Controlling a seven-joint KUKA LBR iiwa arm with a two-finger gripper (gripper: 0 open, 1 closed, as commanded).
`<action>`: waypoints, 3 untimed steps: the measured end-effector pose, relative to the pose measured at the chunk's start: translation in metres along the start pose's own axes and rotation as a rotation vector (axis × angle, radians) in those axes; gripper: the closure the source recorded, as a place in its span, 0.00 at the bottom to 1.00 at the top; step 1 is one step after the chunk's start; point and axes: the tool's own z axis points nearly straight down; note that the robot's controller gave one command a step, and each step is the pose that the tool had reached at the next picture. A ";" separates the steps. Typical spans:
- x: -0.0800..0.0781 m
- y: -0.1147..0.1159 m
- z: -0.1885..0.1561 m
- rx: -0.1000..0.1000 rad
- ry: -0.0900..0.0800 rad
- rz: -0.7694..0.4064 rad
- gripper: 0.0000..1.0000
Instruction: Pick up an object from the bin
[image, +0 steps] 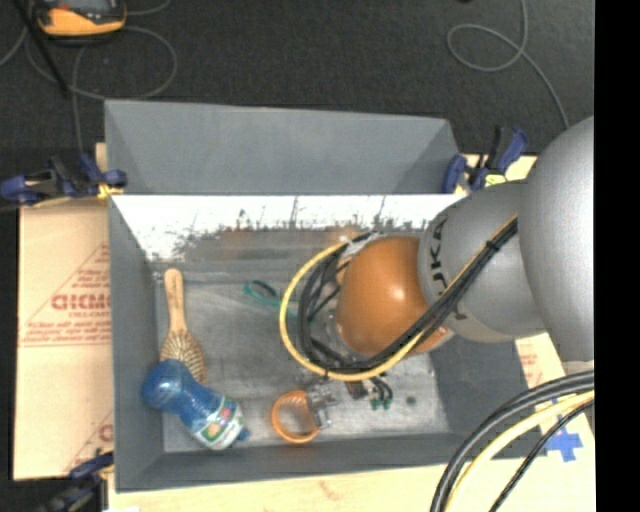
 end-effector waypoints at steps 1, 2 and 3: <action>0.000 0.000 0.000 0.000 0.000 0.001 1.00; -0.034 -0.005 -0.164 -0.003 0.017 -0.001 1.00; -0.032 -0.005 -0.160 -0.005 0.025 -0.001 1.00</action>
Offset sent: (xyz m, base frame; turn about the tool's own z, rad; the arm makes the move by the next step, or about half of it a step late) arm 0.0266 0.0031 0.1607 -0.0053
